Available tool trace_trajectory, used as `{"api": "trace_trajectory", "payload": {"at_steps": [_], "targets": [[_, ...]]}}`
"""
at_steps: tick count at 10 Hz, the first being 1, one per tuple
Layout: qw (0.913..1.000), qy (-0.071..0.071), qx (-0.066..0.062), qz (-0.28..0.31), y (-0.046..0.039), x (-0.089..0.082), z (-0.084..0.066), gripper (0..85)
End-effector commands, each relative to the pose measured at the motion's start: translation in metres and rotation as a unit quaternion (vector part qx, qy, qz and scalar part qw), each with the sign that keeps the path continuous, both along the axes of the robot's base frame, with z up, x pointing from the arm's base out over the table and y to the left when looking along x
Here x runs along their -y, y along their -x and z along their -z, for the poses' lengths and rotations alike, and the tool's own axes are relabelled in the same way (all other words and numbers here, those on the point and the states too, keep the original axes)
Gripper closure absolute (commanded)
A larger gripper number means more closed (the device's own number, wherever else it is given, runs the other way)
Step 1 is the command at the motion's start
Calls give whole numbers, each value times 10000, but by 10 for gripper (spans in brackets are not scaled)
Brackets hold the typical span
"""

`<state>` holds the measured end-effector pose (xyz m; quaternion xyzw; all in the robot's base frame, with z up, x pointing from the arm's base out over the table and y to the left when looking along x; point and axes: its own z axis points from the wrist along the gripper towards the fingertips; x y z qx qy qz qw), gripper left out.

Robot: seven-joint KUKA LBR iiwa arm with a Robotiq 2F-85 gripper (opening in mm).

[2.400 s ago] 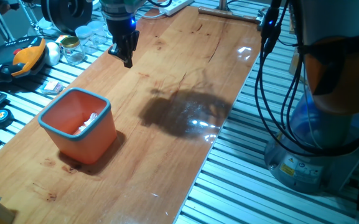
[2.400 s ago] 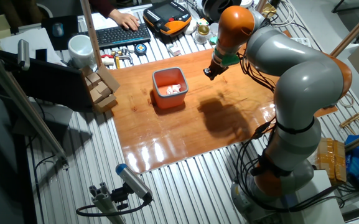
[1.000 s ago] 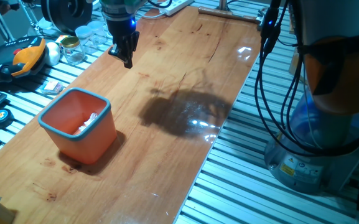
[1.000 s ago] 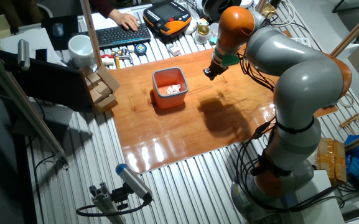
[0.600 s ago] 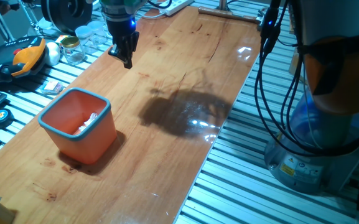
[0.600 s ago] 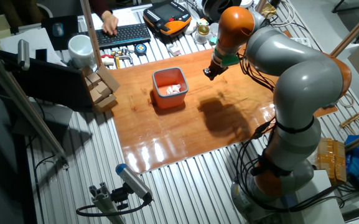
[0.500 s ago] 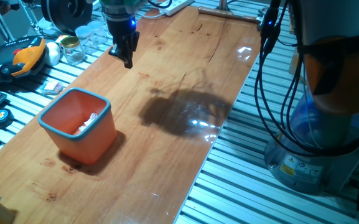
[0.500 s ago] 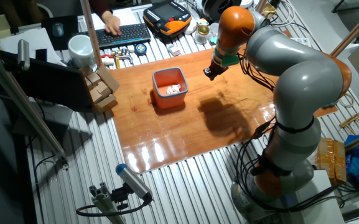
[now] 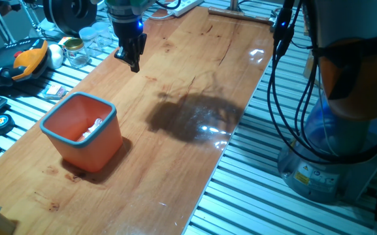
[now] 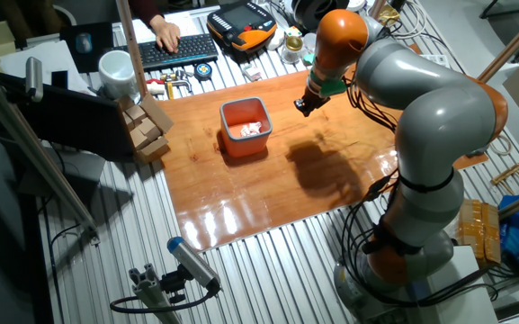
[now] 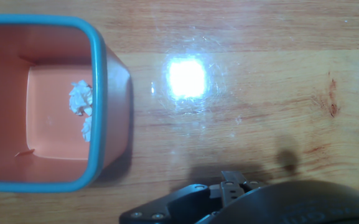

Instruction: Put the garbage in the trash can

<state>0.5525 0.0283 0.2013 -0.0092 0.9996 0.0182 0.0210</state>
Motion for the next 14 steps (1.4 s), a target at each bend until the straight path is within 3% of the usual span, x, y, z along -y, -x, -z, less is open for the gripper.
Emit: {"api": "trace_trajectory", "payload": {"at_steps": [1,14], "targets": [[10000,0,0,1,1,2,0,850],[10000,-7,16,-22,6,23,13,850]]}}
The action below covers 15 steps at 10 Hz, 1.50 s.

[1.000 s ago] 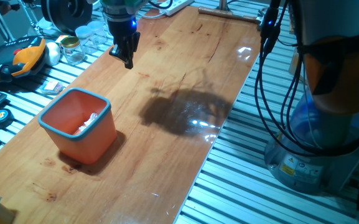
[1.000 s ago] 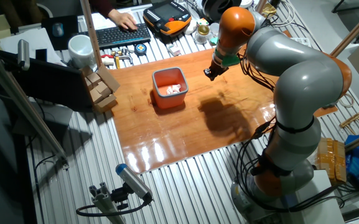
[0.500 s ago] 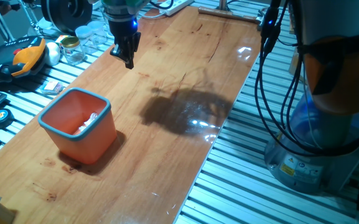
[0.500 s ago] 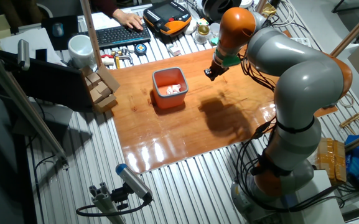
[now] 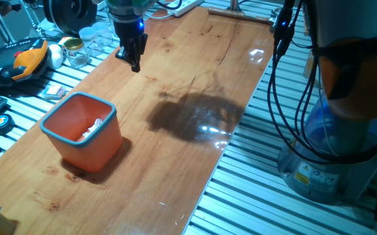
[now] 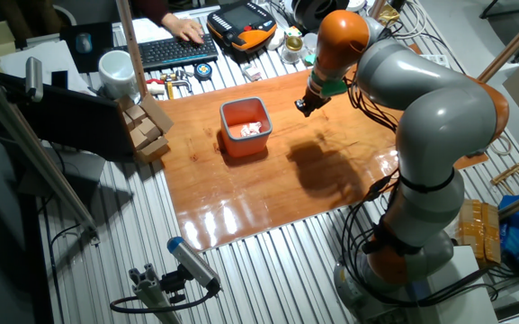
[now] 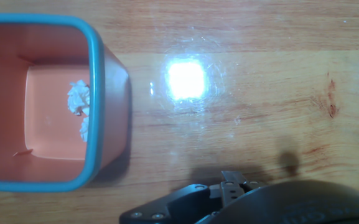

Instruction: Put the garbage in the trash can

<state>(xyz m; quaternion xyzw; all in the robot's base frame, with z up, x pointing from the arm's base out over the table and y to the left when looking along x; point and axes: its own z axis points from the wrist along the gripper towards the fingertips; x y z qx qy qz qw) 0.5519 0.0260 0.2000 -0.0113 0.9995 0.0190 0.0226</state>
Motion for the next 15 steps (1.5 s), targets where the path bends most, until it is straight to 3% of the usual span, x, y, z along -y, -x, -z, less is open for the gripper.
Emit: {"api": "trace_trajectory", "payload": {"at_steps": [1,15], "targets": [[10000,0,8,-1,-4,1,4,850],[10000,-1,-8,14,-15,8,32,850]]}}
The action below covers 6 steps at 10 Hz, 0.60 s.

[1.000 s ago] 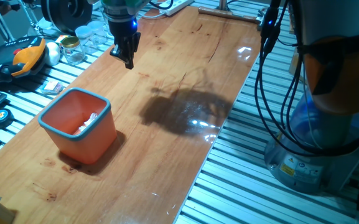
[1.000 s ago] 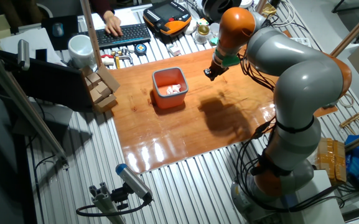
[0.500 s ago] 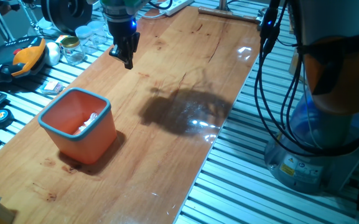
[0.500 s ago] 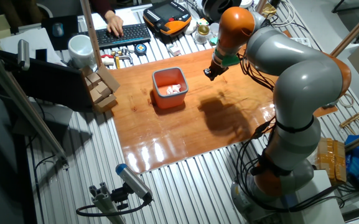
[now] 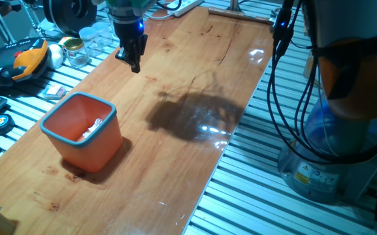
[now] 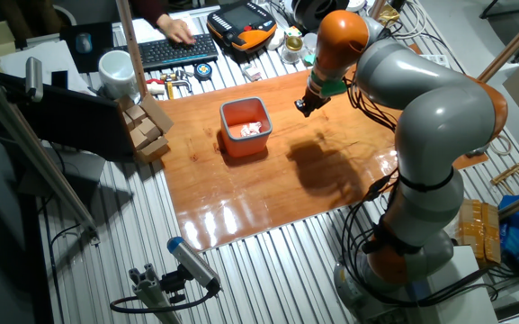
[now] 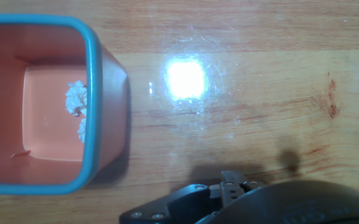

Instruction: Put the garbage in the trash can

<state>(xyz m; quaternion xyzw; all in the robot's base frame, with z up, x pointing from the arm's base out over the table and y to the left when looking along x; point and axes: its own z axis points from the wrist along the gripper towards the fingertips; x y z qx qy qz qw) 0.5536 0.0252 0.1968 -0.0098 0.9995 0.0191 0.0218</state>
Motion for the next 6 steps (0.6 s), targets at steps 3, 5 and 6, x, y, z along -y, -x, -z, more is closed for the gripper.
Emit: {"api": "trace_trajectory", "payload": {"at_steps": [3,5,6], "targets": [[10000,0,24,0,-2,-3,-2,850],[10000,8,24,0,-8,-9,-10,850],[10000,8,31,0,-10,-10,-12,850]]}}
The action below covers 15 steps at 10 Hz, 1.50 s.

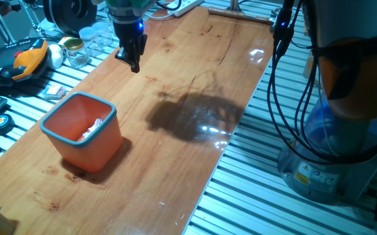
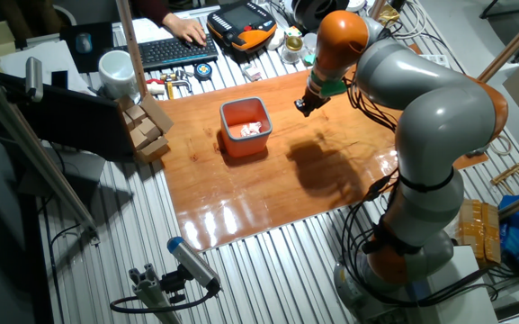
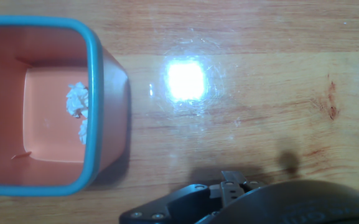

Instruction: Put the garbage in the trash can

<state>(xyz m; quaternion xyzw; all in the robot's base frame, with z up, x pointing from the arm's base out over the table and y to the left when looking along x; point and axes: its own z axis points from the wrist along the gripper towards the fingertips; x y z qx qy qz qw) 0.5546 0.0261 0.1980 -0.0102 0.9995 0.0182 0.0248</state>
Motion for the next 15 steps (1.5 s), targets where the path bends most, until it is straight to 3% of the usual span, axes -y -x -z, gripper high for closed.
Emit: {"api": "trace_trajectory", "payload": {"at_steps": [1,15], "targets": [[10000,0,1,-11,-5,8,-5,850],[10000,-30,-14,-27,-22,13,23,850]]}}
